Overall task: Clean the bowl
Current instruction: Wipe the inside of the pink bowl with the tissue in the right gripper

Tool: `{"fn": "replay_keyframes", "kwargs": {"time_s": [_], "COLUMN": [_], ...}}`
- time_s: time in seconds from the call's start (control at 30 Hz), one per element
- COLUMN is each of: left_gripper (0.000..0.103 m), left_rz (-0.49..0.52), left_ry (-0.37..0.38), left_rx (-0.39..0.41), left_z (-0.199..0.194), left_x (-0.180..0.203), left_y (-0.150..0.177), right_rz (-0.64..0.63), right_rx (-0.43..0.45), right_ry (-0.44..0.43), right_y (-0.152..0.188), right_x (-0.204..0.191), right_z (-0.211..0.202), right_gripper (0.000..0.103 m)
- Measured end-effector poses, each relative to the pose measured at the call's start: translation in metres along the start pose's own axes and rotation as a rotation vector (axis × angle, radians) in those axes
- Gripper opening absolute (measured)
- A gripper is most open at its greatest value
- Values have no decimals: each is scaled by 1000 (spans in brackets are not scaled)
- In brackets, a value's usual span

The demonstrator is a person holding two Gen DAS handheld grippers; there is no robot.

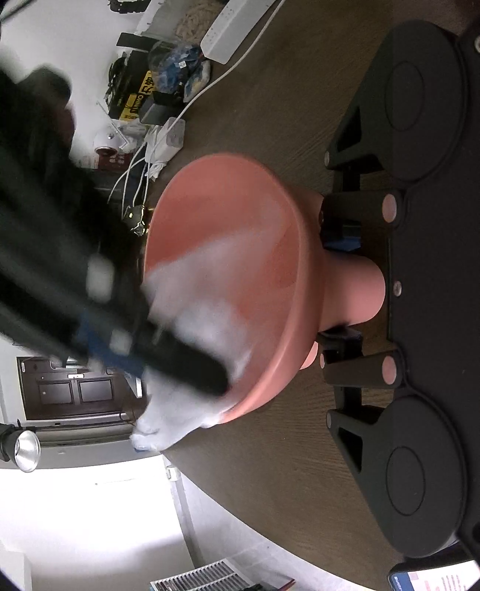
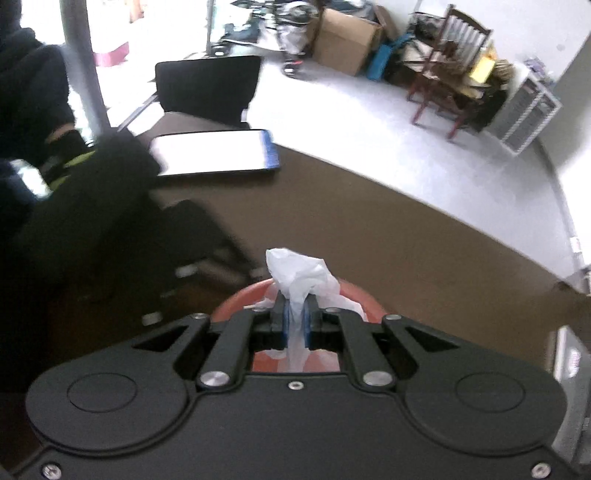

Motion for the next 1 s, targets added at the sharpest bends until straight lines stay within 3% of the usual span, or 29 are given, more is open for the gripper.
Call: {"fn": "replay_keyframes", "kwargs": {"time_s": [0.27, 0.53, 0.8, 1.0], "left_gripper": [39, 39, 39, 39], "left_rz": [1, 2, 0, -3], "left_ry": [-3, -4, -5, -1], "left_rx": [-2, -2, 3, 2], "left_z": [1, 2, 2, 1], "left_x": [7, 5, 5, 4], "left_y": [-1, 0, 1, 1], "right_rz": [99, 134, 41, -18], "right_rx": [-85, -143, -89, -66], "right_ry": [79, 45, -46, 20], "right_y": [42, 79, 35, 3], "right_x": [32, 0, -49, -29], "right_z": [7, 6, 20, 41], "right_gripper": [8, 8, 8, 9]}}
Point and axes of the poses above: each gripper's, at about its wrist camera, not at the fingertips, and z roughly the way its jaws point, x to its right, y to its underside, the point moved 10 cm from there along z, roughly the way its jaws point, and after that the axes turned 9 degrees about -x, right-handed, at the moved point
